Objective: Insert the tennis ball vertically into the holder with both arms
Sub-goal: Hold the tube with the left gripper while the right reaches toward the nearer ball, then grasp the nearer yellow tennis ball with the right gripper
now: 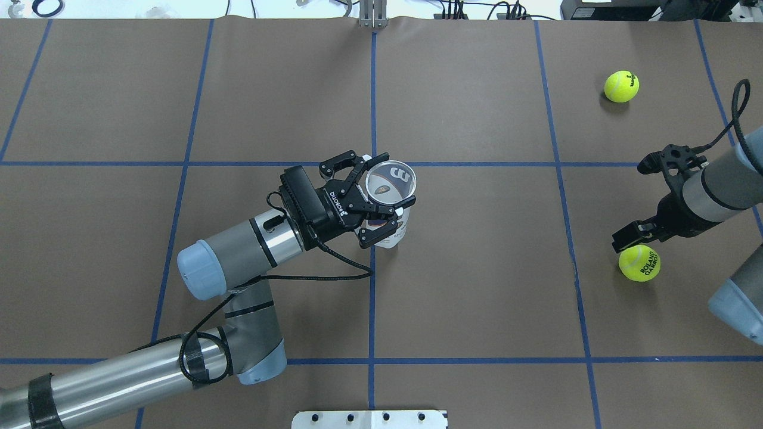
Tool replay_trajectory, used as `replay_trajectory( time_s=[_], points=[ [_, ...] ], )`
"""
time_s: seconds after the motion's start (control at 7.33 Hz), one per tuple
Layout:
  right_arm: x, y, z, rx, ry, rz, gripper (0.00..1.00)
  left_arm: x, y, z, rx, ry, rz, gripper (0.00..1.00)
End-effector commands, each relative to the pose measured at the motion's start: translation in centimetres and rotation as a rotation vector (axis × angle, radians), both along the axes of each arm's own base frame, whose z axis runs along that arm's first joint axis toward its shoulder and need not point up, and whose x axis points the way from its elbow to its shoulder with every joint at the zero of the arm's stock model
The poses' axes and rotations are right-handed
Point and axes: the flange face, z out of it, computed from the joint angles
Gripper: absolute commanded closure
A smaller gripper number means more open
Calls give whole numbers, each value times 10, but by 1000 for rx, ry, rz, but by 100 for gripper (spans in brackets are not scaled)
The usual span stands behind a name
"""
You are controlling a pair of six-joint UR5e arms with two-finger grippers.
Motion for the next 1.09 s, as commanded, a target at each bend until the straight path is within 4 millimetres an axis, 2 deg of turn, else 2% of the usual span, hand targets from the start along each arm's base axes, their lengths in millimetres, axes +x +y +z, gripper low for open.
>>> replay_trajectory(
  time_s=[0.0, 0.14, 0.55, 0.68, 0.95],
  points=[
    [-6, 7, 15, -1, 45, -1, 2, 0, 0, 0, 0, 0, 0, 17],
    [-17, 11, 24, -4, 62, -20, 2, 1, 1, -1, 1, 1, 2, 17],
    [-22, 13, 27, -11, 61, -32, 4, 0, 0, -1, 0, 0, 0, 17],
    [-23, 14, 27, -12, 60, -36, 15, 0, 0, -1, 1, 1, 0, 17],
    [-23, 15, 28, -16, 63, -39, 56, 1, 1, 1, 0, 0, 2, 17]
  ],
)
